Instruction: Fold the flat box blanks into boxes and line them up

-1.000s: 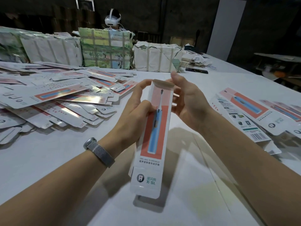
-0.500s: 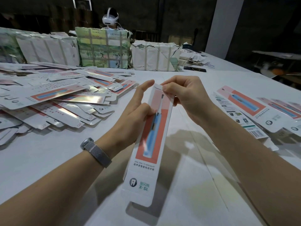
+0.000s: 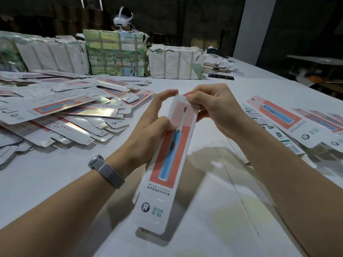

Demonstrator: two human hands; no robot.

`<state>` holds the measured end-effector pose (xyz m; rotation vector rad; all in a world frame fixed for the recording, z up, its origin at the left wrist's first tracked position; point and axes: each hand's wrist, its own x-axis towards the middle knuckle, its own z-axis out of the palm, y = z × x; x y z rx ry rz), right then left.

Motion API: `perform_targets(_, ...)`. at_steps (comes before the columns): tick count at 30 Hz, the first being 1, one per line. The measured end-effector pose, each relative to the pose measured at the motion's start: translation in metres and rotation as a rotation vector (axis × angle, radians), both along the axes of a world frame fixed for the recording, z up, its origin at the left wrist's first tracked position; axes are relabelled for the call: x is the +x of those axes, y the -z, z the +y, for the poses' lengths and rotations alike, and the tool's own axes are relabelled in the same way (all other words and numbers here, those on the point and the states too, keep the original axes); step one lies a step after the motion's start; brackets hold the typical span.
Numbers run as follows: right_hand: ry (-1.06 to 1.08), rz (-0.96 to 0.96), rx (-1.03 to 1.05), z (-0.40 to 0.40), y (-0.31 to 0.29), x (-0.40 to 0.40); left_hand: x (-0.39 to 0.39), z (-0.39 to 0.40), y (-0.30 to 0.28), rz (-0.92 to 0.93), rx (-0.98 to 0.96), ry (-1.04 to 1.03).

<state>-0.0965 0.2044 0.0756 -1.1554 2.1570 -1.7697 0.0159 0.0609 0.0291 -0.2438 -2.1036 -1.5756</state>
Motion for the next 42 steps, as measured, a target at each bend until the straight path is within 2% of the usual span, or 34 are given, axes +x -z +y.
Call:
perform_targets(8, -0.089, -0.05, 0.007, 0.0, 0.003, 0.003, -0.002, -0.004, -0.001, -0.031, 0.169, -0.045)
perform_targets(18, -0.128, 0.075, -0.073, -0.004, 0.006, 0.006, -0.002, -0.005, -0.003, 0.004, 0.196, -0.048)
perform_targets(26, 0.089, 0.032, -0.081, -0.019, 0.012, 0.011, -0.008, -0.001, 0.002, -0.017, 0.2, -0.061)
perform_targets(31, 0.132, 0.012, -0.058, -0.015, 0.011, 0.008, -0.007, 0.001, 0.001, -0.009, 0.166, -0.022)
perform_targets(32, 0.168, 0.05, -0.034, -0.016, 0.011, 0.008, -0.007, 0.002, 0.0, -0.025, 0.167, -0.016)
perform_targets(34, 0.275, 0.27, 0.083, -0.017, 0.01, 0.011, -0.007, 0.004, -0.001, -0.03, 0.136, -0.029)
perform_targets(36, 0.213, 0.41, 0.16, -0.017, 0.007, 0.016, -0.007, 0.003, -0.003, -0.002, 0.105, -0.066)
perform_targets(39, -0.044, 0.213, 0.194, -0.008, -0.004, 0.017, -0.004, -0.002, -0.008, -0.027, 0.286, 0.006)
perform_targets(41, -0.028, 0.208, 0.268, -0.001, -0.01, 0.013, -0.003, -0.004, -0.01, -0.084, 0.35, 0.099)
perform_targets(42, 0.033, 0.264, 0.321, 0.001, -0.012, 0.01, -0.003, -0.005, -0.01, -0.119, 0.306, 0.109)
